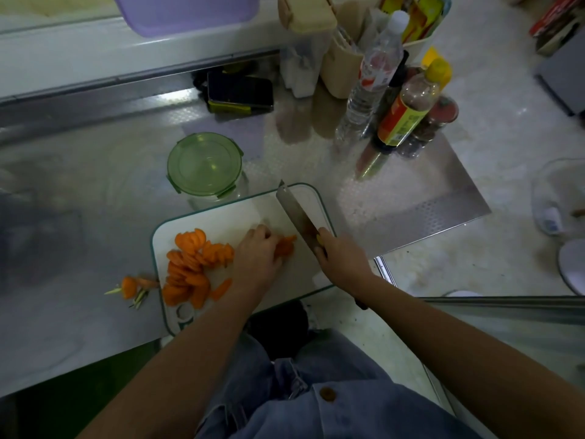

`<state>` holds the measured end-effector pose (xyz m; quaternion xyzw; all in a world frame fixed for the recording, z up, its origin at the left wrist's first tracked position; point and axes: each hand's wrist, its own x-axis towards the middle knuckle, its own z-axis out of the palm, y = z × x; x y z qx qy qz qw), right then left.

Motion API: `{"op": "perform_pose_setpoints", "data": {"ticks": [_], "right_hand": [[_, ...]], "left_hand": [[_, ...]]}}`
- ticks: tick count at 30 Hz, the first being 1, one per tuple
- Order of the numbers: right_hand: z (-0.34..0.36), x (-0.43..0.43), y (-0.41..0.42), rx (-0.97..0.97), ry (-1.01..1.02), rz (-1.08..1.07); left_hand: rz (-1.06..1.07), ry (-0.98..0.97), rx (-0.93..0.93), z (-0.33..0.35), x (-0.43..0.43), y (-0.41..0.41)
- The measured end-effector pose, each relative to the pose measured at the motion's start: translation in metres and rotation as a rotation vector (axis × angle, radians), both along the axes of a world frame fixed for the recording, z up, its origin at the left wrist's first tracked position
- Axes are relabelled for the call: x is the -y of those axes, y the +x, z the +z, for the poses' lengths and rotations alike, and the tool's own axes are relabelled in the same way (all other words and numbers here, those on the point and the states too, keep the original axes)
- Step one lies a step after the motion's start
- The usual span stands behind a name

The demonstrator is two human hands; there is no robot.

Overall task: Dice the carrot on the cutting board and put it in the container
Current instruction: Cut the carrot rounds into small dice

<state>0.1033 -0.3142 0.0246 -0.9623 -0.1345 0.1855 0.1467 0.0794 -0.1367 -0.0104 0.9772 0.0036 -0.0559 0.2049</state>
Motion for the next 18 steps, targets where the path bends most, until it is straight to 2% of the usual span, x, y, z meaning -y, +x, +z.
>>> {"op": "perform_pose_setpoints", "data": {"ticks": [7, 18], "right_hand": [[0.017, -0.008, 0.003, 0.039, 0.026, 0.051], [-0.009, -0.02, -0.012, -0.001, -0.031, 0.041]], "left_hand": [[0.057, -0.026, -0.022, -0.003, 0.004, 0.004], [0.091, -0.141, -0.04, -0.002, 0.005, 0.004]]}}
